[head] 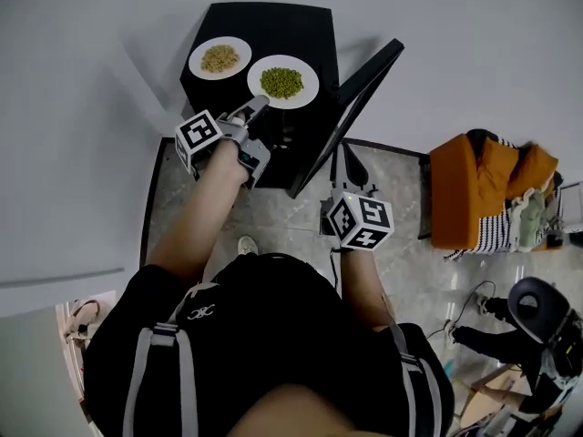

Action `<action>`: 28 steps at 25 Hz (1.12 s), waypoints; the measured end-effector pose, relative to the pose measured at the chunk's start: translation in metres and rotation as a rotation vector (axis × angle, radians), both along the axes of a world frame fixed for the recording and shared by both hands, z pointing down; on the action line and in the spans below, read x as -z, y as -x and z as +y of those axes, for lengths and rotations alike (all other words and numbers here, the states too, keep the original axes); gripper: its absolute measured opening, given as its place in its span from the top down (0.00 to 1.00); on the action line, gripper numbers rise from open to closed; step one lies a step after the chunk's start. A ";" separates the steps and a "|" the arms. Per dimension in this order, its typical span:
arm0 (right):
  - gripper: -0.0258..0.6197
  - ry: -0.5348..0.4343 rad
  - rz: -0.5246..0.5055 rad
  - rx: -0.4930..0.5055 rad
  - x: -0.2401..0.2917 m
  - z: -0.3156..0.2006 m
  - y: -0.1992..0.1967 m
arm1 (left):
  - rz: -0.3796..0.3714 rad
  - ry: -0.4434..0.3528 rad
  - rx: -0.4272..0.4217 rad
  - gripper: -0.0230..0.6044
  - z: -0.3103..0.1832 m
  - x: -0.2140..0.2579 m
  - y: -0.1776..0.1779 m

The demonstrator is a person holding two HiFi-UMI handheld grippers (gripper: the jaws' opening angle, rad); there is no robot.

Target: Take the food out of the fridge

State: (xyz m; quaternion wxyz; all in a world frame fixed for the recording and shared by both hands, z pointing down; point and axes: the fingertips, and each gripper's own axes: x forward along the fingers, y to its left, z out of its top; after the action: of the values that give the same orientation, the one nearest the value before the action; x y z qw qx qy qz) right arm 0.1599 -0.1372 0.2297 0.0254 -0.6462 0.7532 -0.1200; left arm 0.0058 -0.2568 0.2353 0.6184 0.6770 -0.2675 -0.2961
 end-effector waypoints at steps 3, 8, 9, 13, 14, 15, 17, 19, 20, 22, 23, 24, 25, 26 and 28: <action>0.96 0.011 0.004 -0.024 -0.002 -0.004 -0.005 | 0.015 0.006 0.020 0.95 -0.030 0.000 -0.004; 0.96 0.012 0.001 -0.059 -0.008 0.016 -0.012 | 0.021 0.007 0.045 0.95 -0.043 -0.008 -0.004; 0.96 0.012 -0.001 -0.065 -0.008 0.017 -0.013 | 0.024 0.015 0.051 0.95 -0.046 -0.011 -0.004; 0.96 0.017 0.004 -0.081 -0.011 0.023 -0.018 | 0.016 0.032 0.061 0.95 -0.055 -0.021 -0.005; 0.96 0.018 0.006 -0.083 -0.011 0.024 -0.018 | 0.017 0.034 0.058 0.95 -0.056 -0.023 -0.004; 0.96 0.019 0.006 -0.085 -0.012 0.024 -0.018 | 0.018 0.033 0.054 0.95 -0.057 -0.024 -0.005; 0.96 0.021 0.005 -0.085 -0.012 0.024 -0.017 | 0.014 0.021 0.046 0.95 -0.058 -0.024 -0.005; 0.96 0.021 0.005 -0.077 -0.012 0.022 -0.014 | -0.012 -0.002 0.044 0.95 -0.059 -0.022 -0.006; 0.96 0.020 0.006 -0.072 -0.012 0.021 -0.013 | -0.024 -0.011 0.044 0.94 -0.059 -0.020 -0.007; 0.96 0.019 0.008 -0.063 -0.012 0.019 -0.010 | -0.027 -0.017 0.047 0.87 -0.058 -0.019 -0.007; 0.96 0.019 0.008 -0.057 -0.012 0.018 -0.009 | -0.027 -0.015 0.051 0.82 -0.057 -0.019 -0.006; 0.96 0.019 0.008 -0.052 -0.013 0.018 -0.008 | -0.033 -0.015 0.058 0.76 -0.055 -0.020 -0.004; 0.96 0.019 0.008 -0.045 -0.013 0.018 -0.006 | -0.045 -0.019 0.067 0.73 -0.051 -0.021 -0.001; 0.96 0.019 0.008 -0.038 -0.014 0.019 -0.005 | -0.057 -0.033 0.073 0.73 -0.046 -0.022 0.002; 0.96 0.019 0.010 -0.021 -0.014 0.019 -0.001 | -0.085 -0.087 0.069 0.73 -0.033 -0.020 0.006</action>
State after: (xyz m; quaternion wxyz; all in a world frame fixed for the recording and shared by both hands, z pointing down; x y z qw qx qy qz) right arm 0.1611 -0.1182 0.2439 0.0168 -0.6551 0.7452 -0.1237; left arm 0.0001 -0.2897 0.2558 0.5661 0.7055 -0.3036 -0.2993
